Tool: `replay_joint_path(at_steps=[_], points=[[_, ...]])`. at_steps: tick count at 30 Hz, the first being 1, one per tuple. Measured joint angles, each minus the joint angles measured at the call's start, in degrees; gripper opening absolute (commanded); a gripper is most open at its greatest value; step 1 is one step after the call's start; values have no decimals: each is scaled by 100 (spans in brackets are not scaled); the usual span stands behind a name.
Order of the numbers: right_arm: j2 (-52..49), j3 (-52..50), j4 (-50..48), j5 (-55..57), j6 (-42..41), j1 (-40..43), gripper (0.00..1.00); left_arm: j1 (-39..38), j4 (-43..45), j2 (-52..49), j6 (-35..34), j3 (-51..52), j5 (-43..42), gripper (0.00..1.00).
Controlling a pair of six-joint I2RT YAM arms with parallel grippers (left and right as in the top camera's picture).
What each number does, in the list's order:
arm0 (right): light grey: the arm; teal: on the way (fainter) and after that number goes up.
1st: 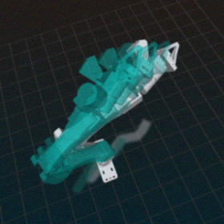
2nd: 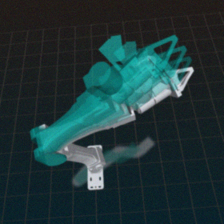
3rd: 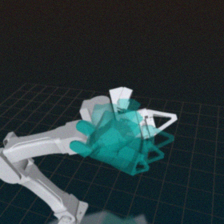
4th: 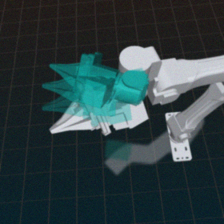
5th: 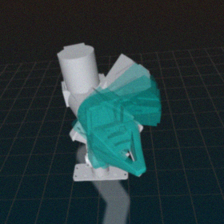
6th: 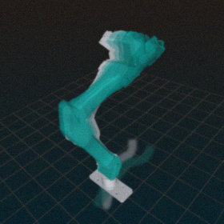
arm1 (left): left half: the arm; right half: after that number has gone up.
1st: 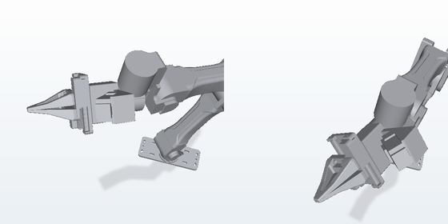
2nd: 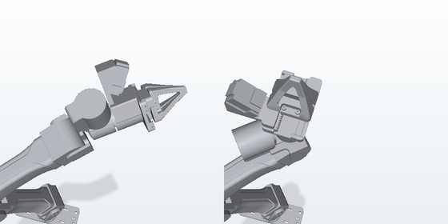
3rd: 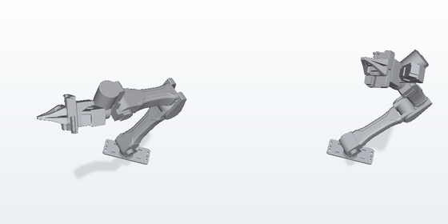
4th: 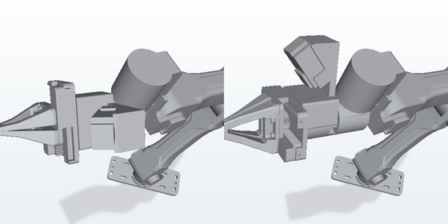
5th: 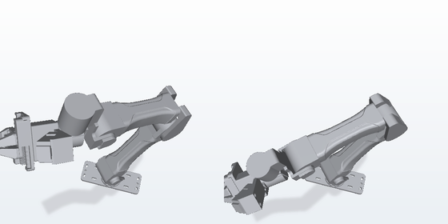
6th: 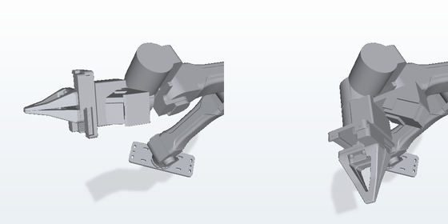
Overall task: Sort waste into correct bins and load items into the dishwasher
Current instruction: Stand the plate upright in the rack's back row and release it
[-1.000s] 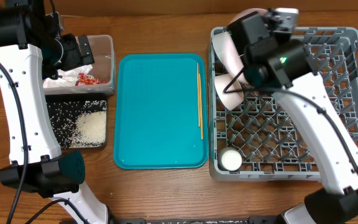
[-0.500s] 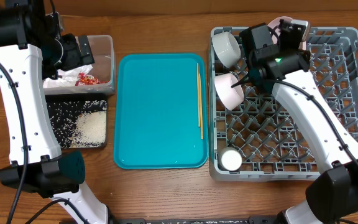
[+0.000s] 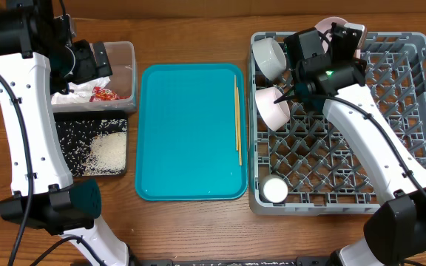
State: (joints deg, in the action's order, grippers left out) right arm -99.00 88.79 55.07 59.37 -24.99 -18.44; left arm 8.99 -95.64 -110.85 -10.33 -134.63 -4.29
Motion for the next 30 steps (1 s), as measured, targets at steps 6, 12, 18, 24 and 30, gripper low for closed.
replay_joint_path(at_steps=[6,12,18,24,30], points=[[-131,-120,-155,15,2,0,4,0,0,0,0,0,0,100],[-391,-269,-173,-105,2,-4,4,0,-2,0,0,0,0,100],[-415,-299,-195,-522,-7,-2,94,0,-2,0,0,0,0,100],[-413,-282,0,-1099,17,-4,100,0,-2,0,0,0,0,100],[-411,275,796,-1655,20,-4,100,0,0,0,0,0,0,100]])
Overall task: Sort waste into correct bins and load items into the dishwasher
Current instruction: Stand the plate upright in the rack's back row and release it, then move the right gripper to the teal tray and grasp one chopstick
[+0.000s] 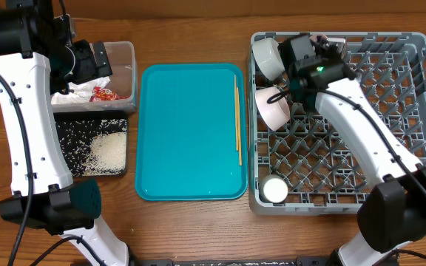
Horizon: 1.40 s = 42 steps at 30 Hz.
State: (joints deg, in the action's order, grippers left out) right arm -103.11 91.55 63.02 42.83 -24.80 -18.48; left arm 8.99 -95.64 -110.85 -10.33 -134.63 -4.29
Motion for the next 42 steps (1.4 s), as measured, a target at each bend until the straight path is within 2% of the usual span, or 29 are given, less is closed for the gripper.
replay_joint_path(at_steps=[4,6,8,11,13,18,23,29,36,42], points=[[120,800,531,-511,2,2,99,0,0,0,0,0,0,100],[260,1141,542,-933,109,0,93,0,0,0,0,0,0,100],[433,1349,345,-1585,299,2,83,0,0,0,0,0,0,100],[577,1440,52,-2747,522,-9,74,0,0,0,2,0,2,100],[535,1445,-26,-3388,575,-66,72,0,0,0,0,0,2,100],[-15,1443,28,-4170,599,-579,66,0,-2,0,0,0,0,100],[-704,1429,61,-4192,507,-1261,66,0,0,0,0,0,2,100],[-1412,1421,33,-3685,254,-1794,65,0,-2,0,0,0,0,100],[-2321,1412,-232,-3276,125,-1871,64,0,0,0,0,0,0,100],[-2656,1408,-319,-3176,103,-1862,64,0,0,0,0,0,0,100]])
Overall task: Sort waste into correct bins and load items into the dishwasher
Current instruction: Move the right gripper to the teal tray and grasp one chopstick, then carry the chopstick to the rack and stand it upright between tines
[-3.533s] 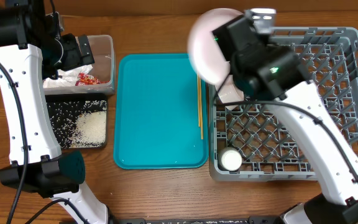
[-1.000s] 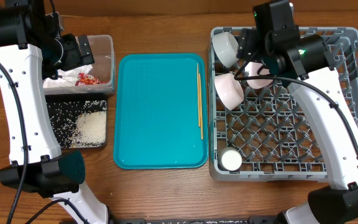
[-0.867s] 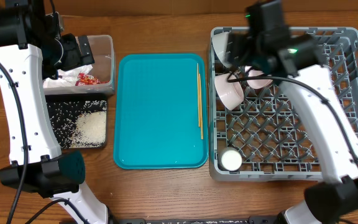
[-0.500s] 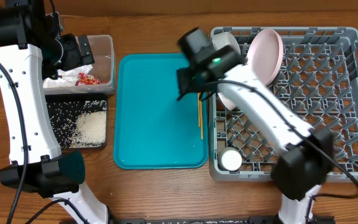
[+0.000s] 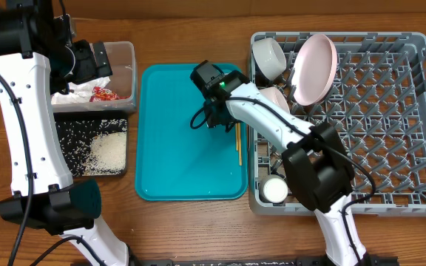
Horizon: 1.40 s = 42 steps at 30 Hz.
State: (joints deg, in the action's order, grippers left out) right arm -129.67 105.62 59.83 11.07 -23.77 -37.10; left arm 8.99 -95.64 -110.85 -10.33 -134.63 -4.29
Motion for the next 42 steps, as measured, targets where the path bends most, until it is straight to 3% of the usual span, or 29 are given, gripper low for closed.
replay_joint_path(at_steps=[23,24,28,30,37,42], points=[[-273,-26,-24,-850,-238,144,64,0,0,0,0,0,0,100],[-273,-26,-24,-885,-240,181,59,0,0,0,0,0,0,100],[-273,-26,-4,-997,-223,326,13,0,0,0,0,0,0,100],[-273,-26,20,-1047,-247,374,4,0,0,0,0,0,0,100],[-286,44,197,-1104,-168,315,4,0,-2,0,0,0,0,100],[-415,907,1473,-1191,55,256,4,0,-2,0,2,0,0,100]])
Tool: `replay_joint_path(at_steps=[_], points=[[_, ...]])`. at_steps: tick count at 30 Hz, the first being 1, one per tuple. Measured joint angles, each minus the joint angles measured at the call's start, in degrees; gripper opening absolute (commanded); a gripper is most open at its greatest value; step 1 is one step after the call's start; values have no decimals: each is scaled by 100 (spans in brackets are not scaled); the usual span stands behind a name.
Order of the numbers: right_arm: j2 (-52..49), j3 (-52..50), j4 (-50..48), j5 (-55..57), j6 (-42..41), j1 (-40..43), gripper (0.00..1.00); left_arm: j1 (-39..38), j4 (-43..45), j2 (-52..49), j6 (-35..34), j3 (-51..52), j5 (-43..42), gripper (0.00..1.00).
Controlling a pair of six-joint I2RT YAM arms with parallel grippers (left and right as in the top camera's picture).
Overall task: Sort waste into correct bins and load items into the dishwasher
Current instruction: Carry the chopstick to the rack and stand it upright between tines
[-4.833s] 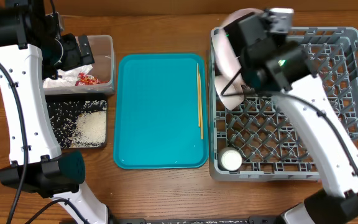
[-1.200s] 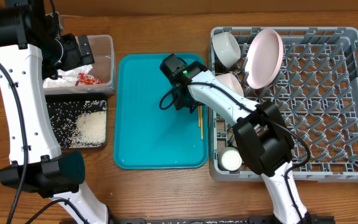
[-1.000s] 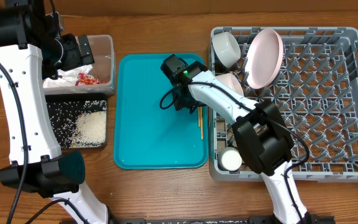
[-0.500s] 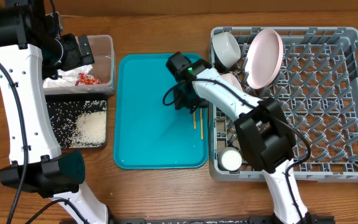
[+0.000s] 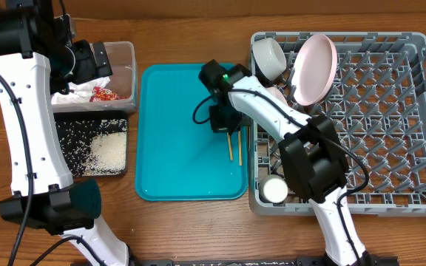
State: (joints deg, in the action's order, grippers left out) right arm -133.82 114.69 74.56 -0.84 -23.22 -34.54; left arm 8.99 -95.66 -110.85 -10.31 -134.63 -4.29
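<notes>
Two wooden chopsticks (image 5: 238, 148) lie at the right edge of the teal tray (image 5: 176, 140), their lower ends splayed apart. My right gripper (image 5: 225, 122) is down on their upper part and looks shut on them, hiding that part. In the grey dish rack (image 5: 413, 148) stand a pink plate (image 5: 313, 70), a white bowl (image 5: 270, 58) and a white cup (image 5: 275, 190); a second bowl (image 5: 276, 96) is partly behind the right arm. My left gripper (image 5: 93, 59) hangs open over the clear bin (image 5: 124, 70).
The clear bin holds wrappers (image 5: 103, 94). In front of it a black tray (image 5: 72, 140) holds rice and dark bits. The right arm stretches from the rack's front left corner across its left wall to the tray.
My right gripper has shifted a little right and toward the front, onto the chopsticks. One stick now lies tilted, its lower end swung left. The left arm is unchanged.
My right gripper was at the rack's back left holding the pink plate near the bowls. Then the plate stood in the rack and the gripper was over the teal tray left of the chopsticks. Now it is on the chopsticks. The left arm stayed over the clear bin throughout.
</notes>
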Motion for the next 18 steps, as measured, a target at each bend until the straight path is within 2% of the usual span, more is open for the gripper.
replay_joint_path(at_steps=[5,9,13,18], points=[[72,1797,1054,-9,238,55,4,0,0,0,-2,0,0,99],[503,2986,1639,2,315,289,4,0,2,0,-2,0,0,100],[1058,3606,2208,-4,361,774,4,0,2,0,-2,0,2,100],[1631,3589,2249,11,382,1368,4,0,2,0,-2,0,0,100]])
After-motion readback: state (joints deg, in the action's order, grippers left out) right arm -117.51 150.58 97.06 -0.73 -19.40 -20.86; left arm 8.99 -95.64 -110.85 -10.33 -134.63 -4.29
